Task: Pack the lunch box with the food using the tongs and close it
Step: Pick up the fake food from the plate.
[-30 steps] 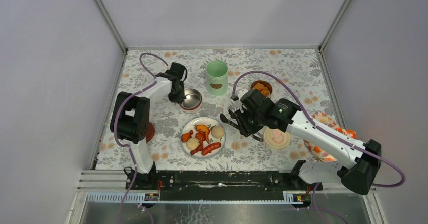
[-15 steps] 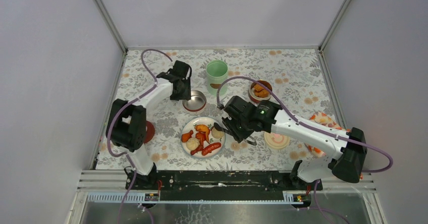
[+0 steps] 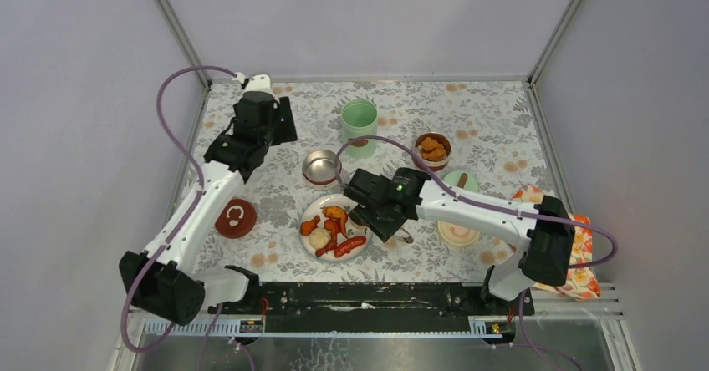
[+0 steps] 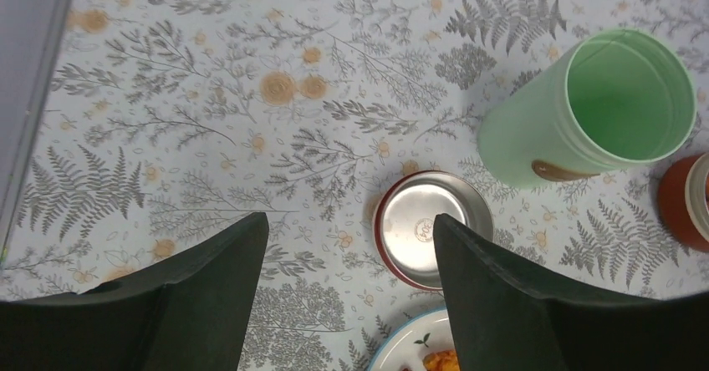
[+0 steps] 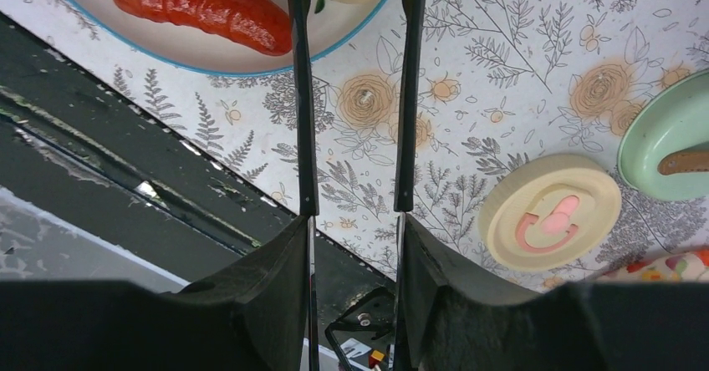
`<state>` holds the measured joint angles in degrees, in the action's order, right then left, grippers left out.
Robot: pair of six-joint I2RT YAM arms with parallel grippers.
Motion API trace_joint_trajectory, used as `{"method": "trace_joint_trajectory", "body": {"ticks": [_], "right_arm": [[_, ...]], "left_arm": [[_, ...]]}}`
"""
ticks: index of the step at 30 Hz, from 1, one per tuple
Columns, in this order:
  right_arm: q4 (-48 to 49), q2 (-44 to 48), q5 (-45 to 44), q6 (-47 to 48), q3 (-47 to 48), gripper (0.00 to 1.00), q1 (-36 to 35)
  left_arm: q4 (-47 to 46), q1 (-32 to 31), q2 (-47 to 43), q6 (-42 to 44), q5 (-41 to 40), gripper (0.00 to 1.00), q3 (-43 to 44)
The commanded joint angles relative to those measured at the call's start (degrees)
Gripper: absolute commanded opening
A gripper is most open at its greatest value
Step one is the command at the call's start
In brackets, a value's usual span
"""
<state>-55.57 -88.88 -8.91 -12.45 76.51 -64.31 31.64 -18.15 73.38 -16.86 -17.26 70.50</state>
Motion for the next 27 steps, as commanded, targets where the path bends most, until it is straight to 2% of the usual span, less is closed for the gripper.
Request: {"method": "trace_joint_trajectory", "body": {"ticks": [1,9,16,22,27], "right_arm": [[-4.16,-1.63,-4.64,-0.73,3.95,0.47,-1.37],[-4.92,-4.22,-2.68,-0.10,5.46,0.47,-2.81],[-5.56,-7.23,-3.17,0.23,6.89,0.46,-3.19],[-7.38,-8.05,-4.52,-0.01,8.92,0.26,-3.27],[-8.35,-6.55,-4.20,-0.15,10.01,0.11,-3.27]], "left_arm": [[-6.36,1.94,-5.19,0.17,-3.25,0.82,-4.20],[-7.58,2.69,-14.52,0.69,-5.00,0.91,-8.23],[-9.11,2.77,-25.67,-0.42,-7.52,0.98,-15.63],[-13.12,2.77,-34.61,-0.54,-8.74,0.98,-22.18],[-15.21,2.91,-37.74,-0.27,-9.53,0.98,-24.83]]}}
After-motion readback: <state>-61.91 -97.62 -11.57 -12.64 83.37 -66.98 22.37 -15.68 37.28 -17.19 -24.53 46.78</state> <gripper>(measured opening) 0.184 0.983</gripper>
